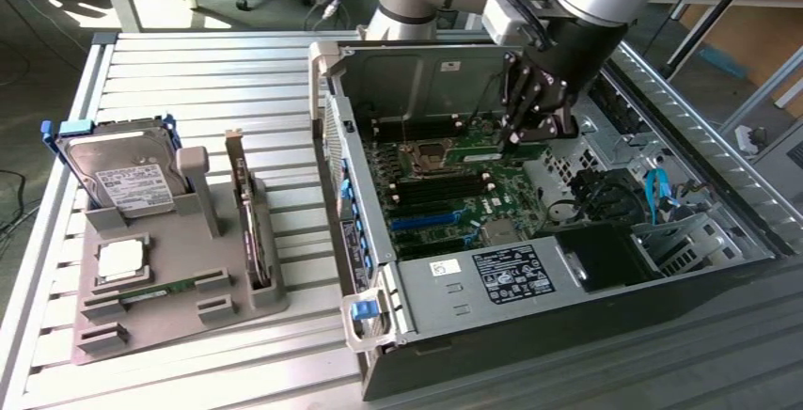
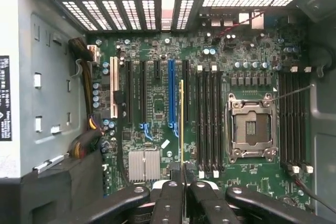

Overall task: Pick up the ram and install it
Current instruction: 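Insert the ram into the slot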

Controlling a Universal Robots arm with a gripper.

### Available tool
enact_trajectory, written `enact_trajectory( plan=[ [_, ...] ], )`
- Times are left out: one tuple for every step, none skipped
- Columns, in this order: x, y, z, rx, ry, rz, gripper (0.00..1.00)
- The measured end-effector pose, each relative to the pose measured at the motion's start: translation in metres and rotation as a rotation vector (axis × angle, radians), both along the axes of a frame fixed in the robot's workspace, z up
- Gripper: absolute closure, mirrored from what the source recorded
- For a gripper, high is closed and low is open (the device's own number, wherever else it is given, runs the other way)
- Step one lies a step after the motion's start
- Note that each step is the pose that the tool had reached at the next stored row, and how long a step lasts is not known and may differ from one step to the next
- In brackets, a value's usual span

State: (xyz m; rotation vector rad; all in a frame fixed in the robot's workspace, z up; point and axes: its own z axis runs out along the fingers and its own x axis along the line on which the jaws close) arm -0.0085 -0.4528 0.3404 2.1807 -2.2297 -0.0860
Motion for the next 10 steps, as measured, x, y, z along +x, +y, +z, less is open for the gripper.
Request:
enact_trajectory(
  plan=[
    [-0.001,0.0011,-0.0018,0.0001,0.0,0.0,0.88],
    [-0.001,0.0023,-0.0037,0.0002,-0.0001,-0.001,0.88],
    [-0.003,0.0037,-0.0055,0.0003,-0.0001,-0.001,0.88],
    [-0.006,0.0058,-0.0088,0.0002,-0.0001,-0.002,0.88],
    [-0.008,0.007,-0.0119,0.0003,-0.0001,-0.002,0.88],
    [-0.01,0.0078,-0.0141,0.0002,-0.0001,-0.002,0.88],
    [-0.011,0.0085,-0.0163,0.0002,-0.0001,-0.003,0.88],
    [-0.013,0.0092,-0.0188,0.0003,-0.0001,-0.003,0.88],
    [-0.013,0.0097,-0.021,0.0002,-0.0001,-0.003,0.88],
    [-0.014,0.0103,-0.0227,0.0001,0.0,-0.003,0.88]
  ],
)
